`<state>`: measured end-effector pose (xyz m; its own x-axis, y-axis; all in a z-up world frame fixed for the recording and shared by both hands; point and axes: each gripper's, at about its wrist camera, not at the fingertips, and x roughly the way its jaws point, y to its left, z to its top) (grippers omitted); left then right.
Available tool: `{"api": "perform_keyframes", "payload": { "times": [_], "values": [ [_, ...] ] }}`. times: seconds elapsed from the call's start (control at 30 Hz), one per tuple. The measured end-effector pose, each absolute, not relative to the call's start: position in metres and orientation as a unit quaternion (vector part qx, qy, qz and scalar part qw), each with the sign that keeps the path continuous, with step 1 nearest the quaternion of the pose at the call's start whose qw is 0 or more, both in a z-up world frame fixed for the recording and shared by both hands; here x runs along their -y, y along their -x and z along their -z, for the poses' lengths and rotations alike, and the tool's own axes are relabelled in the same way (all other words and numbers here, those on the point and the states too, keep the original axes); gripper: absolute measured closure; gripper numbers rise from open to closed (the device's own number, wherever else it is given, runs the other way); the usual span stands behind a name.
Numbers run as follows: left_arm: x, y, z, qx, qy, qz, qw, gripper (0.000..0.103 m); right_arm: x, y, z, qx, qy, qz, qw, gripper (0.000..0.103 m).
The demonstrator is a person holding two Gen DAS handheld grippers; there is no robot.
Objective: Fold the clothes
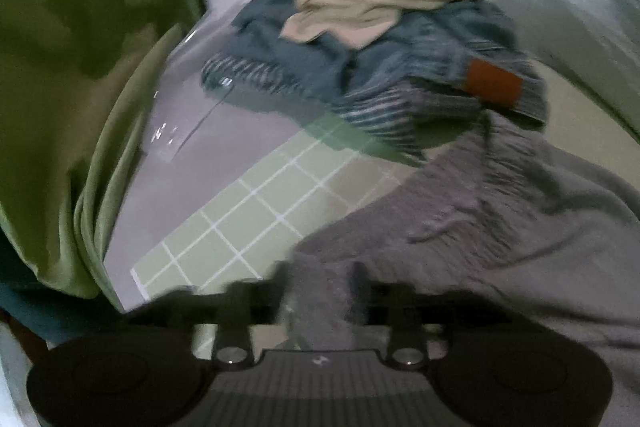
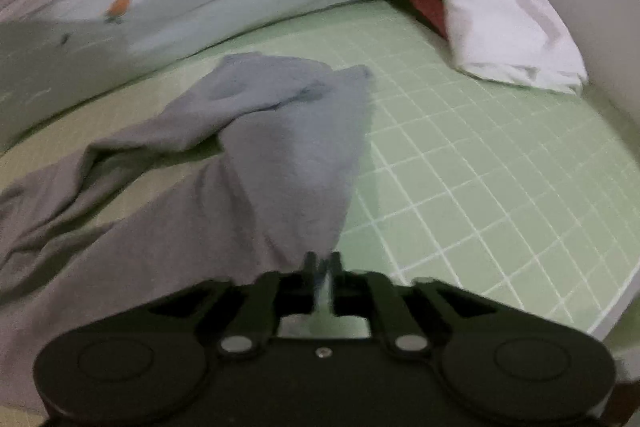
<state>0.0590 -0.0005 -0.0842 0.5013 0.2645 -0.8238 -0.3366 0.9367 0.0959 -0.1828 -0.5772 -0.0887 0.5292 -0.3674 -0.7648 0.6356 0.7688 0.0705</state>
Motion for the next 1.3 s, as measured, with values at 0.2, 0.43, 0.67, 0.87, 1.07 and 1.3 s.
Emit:
{"api": "perform_keyframes", "payload": {
  "times": [0.2,0.43,0.67,0.87,1.07,1.3],
  "values": [
    [0.061,-0.027,0.069,-0.444,0.047,-0.114,0.888,0.013,0.602,0.173,0.079,-0.336,-0.142,0.272,0.890,0.000],
    [0.144,0.008,0.068,-0.451,0.028,-0.067,0.890,0.012,0.667,0.134,0.109,-0.358,-0.162,0.261,0.882,0.000],
    [0.216,0.040,0.056,-0.446,0.012,-0.047,0.894,0.012,0.717,0.093,0.138,-0.395,-0.189,0.242,0.866,0.042],
    [0.265,0.057,0.055,-0.451,-0.015,-0.021,0.892,0.012,0.723,0.086,0.139,-0.398,-0.145,0.175,0.889,0.103],
    [0.301,0.057,0.066,-0.464,-0.026,0.001,0.885,0.012,0.725,0.165,0.092,-0.335,-0.104,0.244,0.904,0.103],
    [0.324,0.057,0.077,-0.479,-0.023,0.010,0.878,0.012,0.741,0.264,0.110,-0.430,-0.100,0.305,0.844,0.102]
  ]
}}
